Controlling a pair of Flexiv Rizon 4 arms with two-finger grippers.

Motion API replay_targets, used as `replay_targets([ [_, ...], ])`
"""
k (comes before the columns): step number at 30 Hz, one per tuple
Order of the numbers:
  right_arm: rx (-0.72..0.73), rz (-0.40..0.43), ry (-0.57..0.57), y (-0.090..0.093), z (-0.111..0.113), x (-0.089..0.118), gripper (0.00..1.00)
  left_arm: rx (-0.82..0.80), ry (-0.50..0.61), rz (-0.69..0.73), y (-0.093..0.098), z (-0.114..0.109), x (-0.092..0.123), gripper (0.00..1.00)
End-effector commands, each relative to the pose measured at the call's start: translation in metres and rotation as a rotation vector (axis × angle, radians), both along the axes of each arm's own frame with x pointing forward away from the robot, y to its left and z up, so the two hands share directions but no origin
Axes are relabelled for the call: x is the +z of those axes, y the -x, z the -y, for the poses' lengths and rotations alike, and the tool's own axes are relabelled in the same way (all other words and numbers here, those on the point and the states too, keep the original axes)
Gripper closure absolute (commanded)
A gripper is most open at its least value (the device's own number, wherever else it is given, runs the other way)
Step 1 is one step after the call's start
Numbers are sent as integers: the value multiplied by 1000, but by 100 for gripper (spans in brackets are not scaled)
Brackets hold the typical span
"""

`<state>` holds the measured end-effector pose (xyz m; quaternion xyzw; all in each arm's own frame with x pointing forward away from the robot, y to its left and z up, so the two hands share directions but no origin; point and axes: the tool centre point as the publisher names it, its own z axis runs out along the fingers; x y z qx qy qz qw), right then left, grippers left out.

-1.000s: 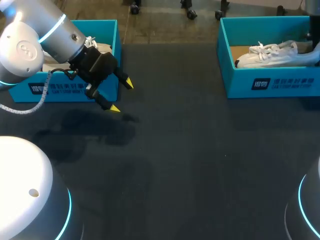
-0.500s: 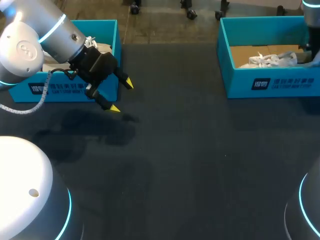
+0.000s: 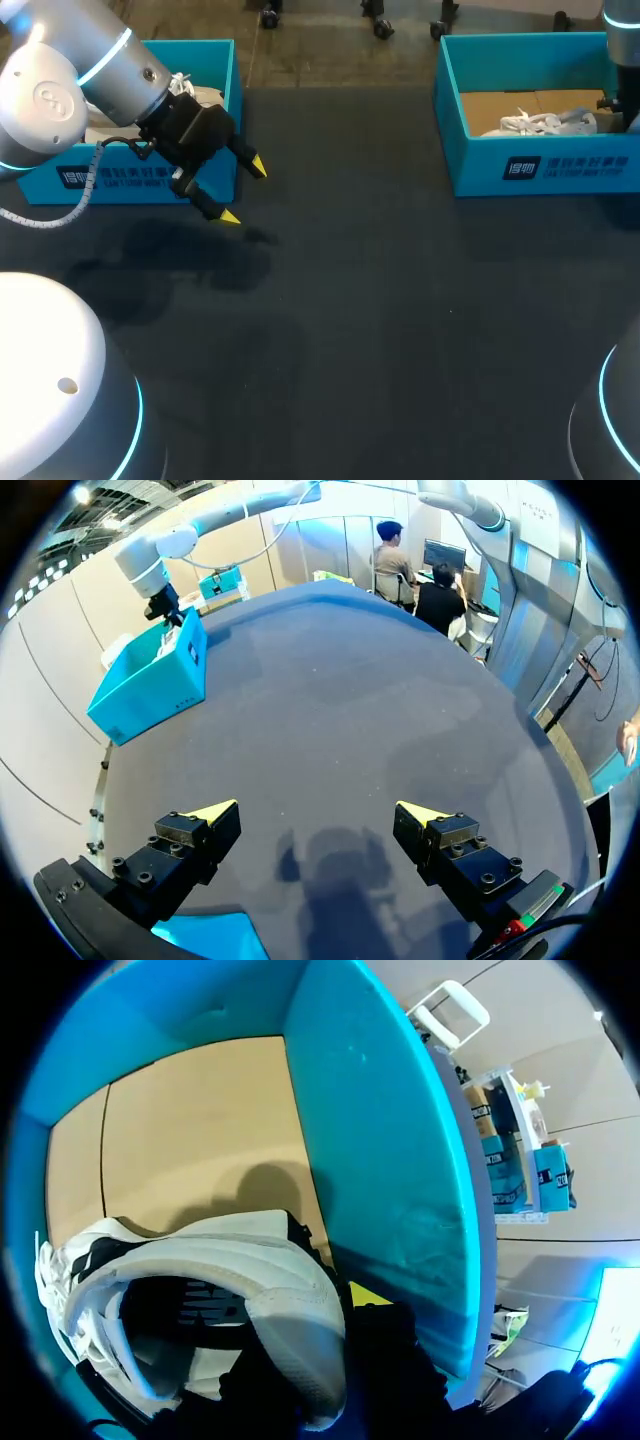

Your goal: Take the shoe out of the shoebox, open the shoe tongue, remove and reinsert the insole, then place the shoe into the shoebox

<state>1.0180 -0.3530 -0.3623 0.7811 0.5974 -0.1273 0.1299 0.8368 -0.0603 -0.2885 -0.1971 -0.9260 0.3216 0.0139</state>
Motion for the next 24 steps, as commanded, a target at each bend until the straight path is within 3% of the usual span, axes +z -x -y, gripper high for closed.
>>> replay_targets([
  [1,-5,6,-3,1,3,-1,73,0,-2,2,1,0,0,0],
  [5,-12,14,-4,2,4,1,60,0,-2,2,1,0,0,0],
  [18,2,34,-2,5,-6,23,51,0,-2,2,1,0,0,0],
  [20,6,34,3,5,-7,27,37,0,-2,2,1,0,0,0],
  [24,8,44,5,6,-10,40,26,0,-2,2,1,0,0,0],
])
